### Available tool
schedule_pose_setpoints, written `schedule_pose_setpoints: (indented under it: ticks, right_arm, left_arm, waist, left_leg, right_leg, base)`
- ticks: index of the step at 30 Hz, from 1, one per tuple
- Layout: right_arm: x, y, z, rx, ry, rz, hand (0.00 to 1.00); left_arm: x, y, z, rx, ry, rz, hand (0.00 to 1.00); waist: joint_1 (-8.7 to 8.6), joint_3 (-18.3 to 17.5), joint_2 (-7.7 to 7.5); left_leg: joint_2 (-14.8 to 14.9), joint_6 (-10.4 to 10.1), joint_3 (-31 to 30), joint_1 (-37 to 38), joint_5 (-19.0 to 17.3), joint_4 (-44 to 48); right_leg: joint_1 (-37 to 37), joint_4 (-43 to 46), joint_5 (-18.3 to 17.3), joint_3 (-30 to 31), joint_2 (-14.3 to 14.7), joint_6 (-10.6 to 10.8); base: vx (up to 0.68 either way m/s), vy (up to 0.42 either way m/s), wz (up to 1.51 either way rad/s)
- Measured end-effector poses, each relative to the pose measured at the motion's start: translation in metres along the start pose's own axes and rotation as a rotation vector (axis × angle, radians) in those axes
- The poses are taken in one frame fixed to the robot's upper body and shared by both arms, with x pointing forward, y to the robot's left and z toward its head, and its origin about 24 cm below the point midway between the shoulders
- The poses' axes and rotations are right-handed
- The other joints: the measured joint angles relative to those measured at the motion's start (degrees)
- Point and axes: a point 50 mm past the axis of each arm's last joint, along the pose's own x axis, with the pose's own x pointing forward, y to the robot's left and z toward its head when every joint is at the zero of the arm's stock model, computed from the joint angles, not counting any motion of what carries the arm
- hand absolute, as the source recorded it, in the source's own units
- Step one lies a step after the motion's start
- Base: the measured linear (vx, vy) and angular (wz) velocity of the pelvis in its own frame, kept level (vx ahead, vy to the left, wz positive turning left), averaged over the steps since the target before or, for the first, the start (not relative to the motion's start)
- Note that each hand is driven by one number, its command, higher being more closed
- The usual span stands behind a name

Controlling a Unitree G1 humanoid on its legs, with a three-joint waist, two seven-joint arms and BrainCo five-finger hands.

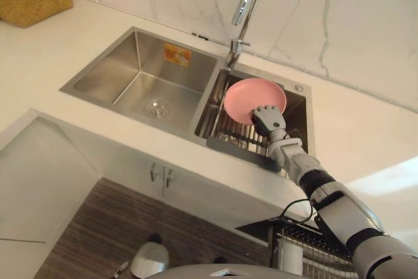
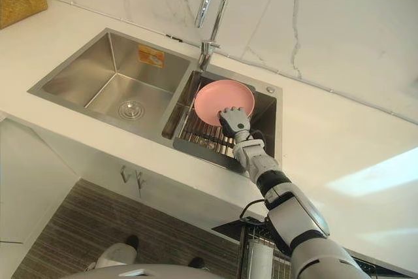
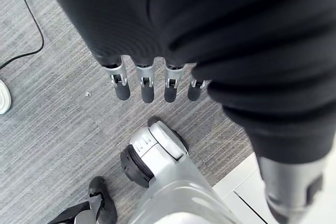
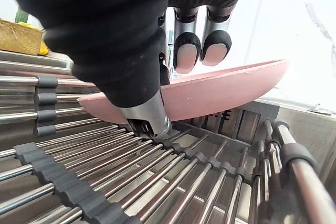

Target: Walk over to the sink, pick up the cup, carry it to the dishwasher, place the cup inside the dishwasher, then close the dishwasher door

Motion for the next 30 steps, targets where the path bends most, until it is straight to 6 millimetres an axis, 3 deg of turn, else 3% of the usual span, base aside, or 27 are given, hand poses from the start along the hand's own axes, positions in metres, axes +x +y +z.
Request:
schedule_pose_setpoints:
  ticks: [8,13,15,21,30]
  right_arm:
    - [0.004,-0.011,-0.002,-0.048,-0.038,-0.035,1.0]
    - [0.007,-0.027,-0.013,-0.097,-0.051,-0.062,1.0]
    - [0.008,-0.034,-0.019,-0.135,-0.061,-0.065,1.0]
    - [0.005,-0.048,-0.035,-0.168,-0.042,-0.095,1.0]
    - [-0.021,-0.087,-0.075,-0.171,0.063,-0.204,1.0]
  left_arm:
    - [0.0,0.0,-0.004,0.026,0.011,-0.006,0.0]
    - [-0.001,-0.002,-0.011,0.043,0.031,-0.008,0.0]
    - [0.0,-0.002,-0.01,0.134,0.027,0.0,0.0]
    - [0.0,-0.003,-0.011,0.236,0.032,0.013,0.0]
    - [-0.001,-0.002,-0.018,0.284,0.113,0.011,0.0]
  waist:
    - [-0.83,-0.1,0.38]
    - [-2.07,-0.4,1.01]
    - [-3.4,-0.6,1.15]
    - [-5.12,-1.3,1.53]
    - [-8.79,-3.0,1.82]
  left_leg:
    - [0.2,-0.3,2.1,0.1,-0.8,0.8]
    - [0.3,0.1,4.8,0.9,-1.3,0.9]
    - [0.4,0.2,5.7,1.1,-1.6,1.4]
    - [0.6,0.1,9.7,2.0,-3.1,2.0]
    - [0.9,1.0,15.4,1.9,-7.2,6.7]
  right_leg:
    - [-0.9,0.0,0.3,1.9,0.0,-0.2]
    - [-1.7,0.0,1.0,4.9,0.0,-0.2]
    - [-1.9,0.0,1.2,5.9,0.0,-0.1]
    - [-3.2,0.0,1.9,9.9,0.1,-0.1]
    - [-5.0,0.0,3.3,16.2,0.3,0.3]
  base:
    - [-0.02,0.019,-0.12]
    - [-0.01,0.029,-0.3]
    - [-0.01,0.03,-0.23]
    - [-0.01,0.035,-0.36]
    - [-0.01,0.036,-0.36]
